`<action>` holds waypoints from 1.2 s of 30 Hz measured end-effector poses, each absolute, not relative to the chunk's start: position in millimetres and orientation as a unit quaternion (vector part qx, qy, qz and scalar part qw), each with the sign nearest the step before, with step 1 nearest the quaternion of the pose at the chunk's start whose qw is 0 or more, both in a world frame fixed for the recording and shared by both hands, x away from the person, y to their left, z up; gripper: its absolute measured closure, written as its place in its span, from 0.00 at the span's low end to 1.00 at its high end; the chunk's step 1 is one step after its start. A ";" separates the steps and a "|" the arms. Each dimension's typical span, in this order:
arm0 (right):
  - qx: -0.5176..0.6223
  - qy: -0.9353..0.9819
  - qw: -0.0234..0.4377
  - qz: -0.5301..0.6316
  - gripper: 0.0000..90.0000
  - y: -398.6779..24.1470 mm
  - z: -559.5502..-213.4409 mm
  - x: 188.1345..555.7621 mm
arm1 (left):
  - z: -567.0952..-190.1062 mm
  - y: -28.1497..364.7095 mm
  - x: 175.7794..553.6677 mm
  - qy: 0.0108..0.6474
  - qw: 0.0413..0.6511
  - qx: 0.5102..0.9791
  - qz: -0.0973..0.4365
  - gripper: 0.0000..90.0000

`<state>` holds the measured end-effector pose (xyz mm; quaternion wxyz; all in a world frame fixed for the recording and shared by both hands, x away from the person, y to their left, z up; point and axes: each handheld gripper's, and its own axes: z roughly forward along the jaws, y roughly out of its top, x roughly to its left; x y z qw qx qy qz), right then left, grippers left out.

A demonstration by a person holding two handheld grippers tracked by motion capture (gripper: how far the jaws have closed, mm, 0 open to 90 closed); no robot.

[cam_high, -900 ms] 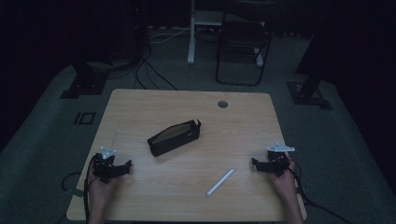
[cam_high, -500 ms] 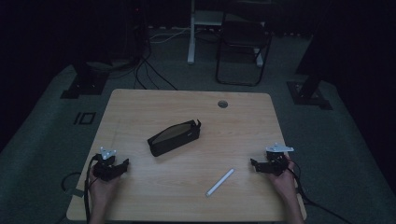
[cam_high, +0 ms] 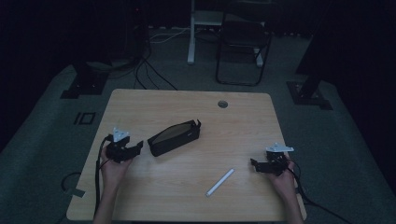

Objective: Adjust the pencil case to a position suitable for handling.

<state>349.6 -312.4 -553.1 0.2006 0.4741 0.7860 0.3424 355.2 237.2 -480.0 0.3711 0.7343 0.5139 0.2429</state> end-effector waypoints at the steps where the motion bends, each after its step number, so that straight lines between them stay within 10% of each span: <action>1: 0.474 0.786 0.200 0.342 0.15 -312.4 -553.1 349.6 | -477.5 232.4 358.8 0.510 0.377 0.735 0.241 0.43; 36: 0.474 0.786 0.200 0.342 0.15 -312.4 -553.1 349.6 | -497.9 154.1 377.2 0.370 0.359 0.843 0.151 0.78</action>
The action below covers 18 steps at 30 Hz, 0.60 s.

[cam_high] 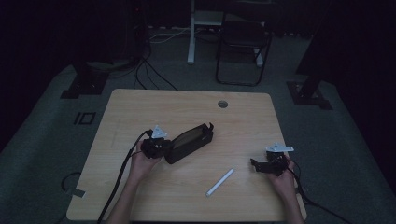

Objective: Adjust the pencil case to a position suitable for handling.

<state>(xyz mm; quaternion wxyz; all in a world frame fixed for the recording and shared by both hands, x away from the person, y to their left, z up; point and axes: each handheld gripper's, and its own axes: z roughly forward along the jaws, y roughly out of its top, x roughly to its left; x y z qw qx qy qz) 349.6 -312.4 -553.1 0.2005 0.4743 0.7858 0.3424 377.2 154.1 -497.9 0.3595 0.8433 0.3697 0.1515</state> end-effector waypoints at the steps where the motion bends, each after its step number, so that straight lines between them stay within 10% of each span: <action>1: 0.474 0.786 0.200 0.342 0.15 -312.4 -553.0 349.6 | -497.4 155.6 376.5 0.368 0.358 0.844 0.153 0.78; 11: 0.474 0.786 0.200 0.342 0.15 -312.4 -553.0 349.6 | -485.0 164.8 369.5 0.379 0.388 0.822 0.175 0.43; 18: 0.476 0.785 0.200 0.342 0.15 -312.3 -552.9 351.0 | -466.3 172.0 350.5 0.377 0.421 0.803 0.188 0.41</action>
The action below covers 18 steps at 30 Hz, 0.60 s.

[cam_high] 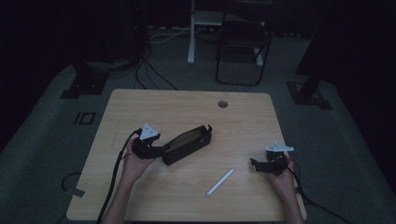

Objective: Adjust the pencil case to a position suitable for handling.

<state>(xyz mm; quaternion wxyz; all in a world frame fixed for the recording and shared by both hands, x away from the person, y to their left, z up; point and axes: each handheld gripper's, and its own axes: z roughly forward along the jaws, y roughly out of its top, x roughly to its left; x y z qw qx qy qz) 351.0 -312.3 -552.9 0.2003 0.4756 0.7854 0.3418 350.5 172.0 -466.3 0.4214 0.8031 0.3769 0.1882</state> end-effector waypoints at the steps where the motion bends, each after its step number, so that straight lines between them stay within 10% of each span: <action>1: 0.476 0.785 0.200 0.342 0.15 -312.3 -552.9 351.0 | -464.4 171.5 345.3 0.372 0.426 0.803 0.188 0.43; 18: 0.476 0.785 0.200 0.342 0.15 -312.2 -552.9 351.0 | -482.9 121.9 303.4 0.323 0.427 0.832 0.148 0.45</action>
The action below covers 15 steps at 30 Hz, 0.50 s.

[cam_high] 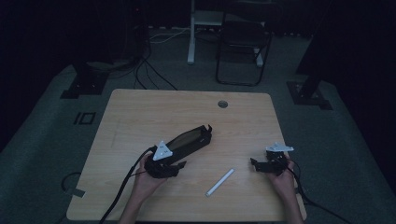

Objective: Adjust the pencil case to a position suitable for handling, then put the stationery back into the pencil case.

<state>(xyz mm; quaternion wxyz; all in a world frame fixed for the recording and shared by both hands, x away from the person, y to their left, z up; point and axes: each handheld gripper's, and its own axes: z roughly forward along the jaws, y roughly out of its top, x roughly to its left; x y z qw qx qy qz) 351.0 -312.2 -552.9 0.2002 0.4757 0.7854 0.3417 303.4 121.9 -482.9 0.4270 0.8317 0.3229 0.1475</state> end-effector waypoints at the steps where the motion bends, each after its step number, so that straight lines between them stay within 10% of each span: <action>1: 0.476 0.785 0.200 0.342 0.15 -312.2 -552.9 351.0 | -484.0 118.9 302.1 0.321 0.427 0.832 0.146 0.45; 15: 0.476 0.785 0.200 0.342 0.15 -312.0 -552.9 351.6 | -510.4 51.2 276.6 0.275 0.417 0.858 0.120 0.41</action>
